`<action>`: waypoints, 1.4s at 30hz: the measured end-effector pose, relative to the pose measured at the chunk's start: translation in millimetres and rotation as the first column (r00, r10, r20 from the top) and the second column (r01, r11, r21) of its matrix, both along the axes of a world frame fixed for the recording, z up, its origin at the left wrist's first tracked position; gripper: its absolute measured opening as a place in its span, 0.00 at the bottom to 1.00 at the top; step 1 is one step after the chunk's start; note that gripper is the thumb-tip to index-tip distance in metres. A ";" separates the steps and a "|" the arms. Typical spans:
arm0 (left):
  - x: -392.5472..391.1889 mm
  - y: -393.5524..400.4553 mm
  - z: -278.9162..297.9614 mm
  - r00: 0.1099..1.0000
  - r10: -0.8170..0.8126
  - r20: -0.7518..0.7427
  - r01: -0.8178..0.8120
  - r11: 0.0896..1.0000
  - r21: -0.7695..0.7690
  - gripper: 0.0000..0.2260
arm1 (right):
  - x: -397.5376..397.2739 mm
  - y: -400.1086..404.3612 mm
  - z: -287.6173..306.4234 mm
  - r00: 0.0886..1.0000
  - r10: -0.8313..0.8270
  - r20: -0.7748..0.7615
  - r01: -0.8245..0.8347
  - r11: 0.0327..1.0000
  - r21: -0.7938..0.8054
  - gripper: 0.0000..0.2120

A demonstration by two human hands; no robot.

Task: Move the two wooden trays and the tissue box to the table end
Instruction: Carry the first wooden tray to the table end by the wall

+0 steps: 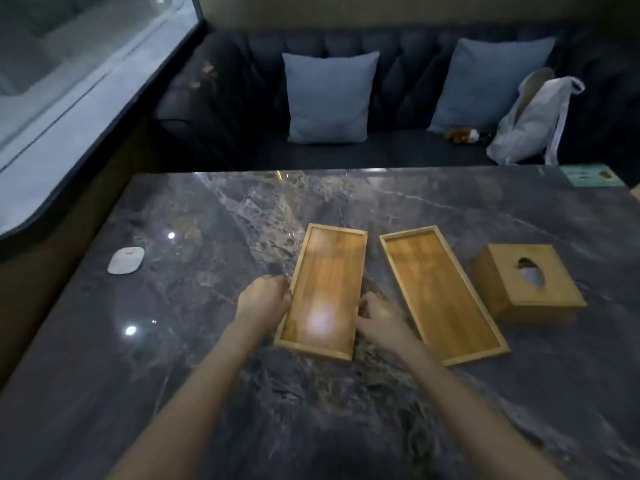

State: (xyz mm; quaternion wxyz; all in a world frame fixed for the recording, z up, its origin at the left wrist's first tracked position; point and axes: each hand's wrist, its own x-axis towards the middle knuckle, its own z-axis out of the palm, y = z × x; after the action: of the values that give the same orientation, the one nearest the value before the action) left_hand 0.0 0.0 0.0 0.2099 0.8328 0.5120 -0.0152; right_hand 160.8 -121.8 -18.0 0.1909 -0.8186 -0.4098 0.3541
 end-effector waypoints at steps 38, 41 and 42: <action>-25.2 -37.7 -20.4 0.877 0.329 0.350 -0.314 0.944 -0.100 0.11 | -25.0 -7.9 37.1 0.691 -0.381 -0.614 0.442 0.895 -0.059 0.20; -32.1 -38.9 -10.4 0.830 0.363 0.423 -0.351 0.930 -0.109 0.11 | -25.5 -3.1 47.1 0.695 -0.355 -0.625 0.416 0.908 -0.053 0.21; -35.5 -38.2 -6.1 0.812 0.380 0.444 -0.368 0.923 -0.117 0.10 | -27.0 -0.5 49.6 0.706 -0.338 -0.623 0.405 0.913 -0.036 0.21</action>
State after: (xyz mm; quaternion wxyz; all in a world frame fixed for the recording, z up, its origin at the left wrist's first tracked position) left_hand -35.5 -38.2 -6.1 0.3340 0.6929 0.6011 0.2168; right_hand 133.8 -122.3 31.6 0.4237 -0.7119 -0.1691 0.5340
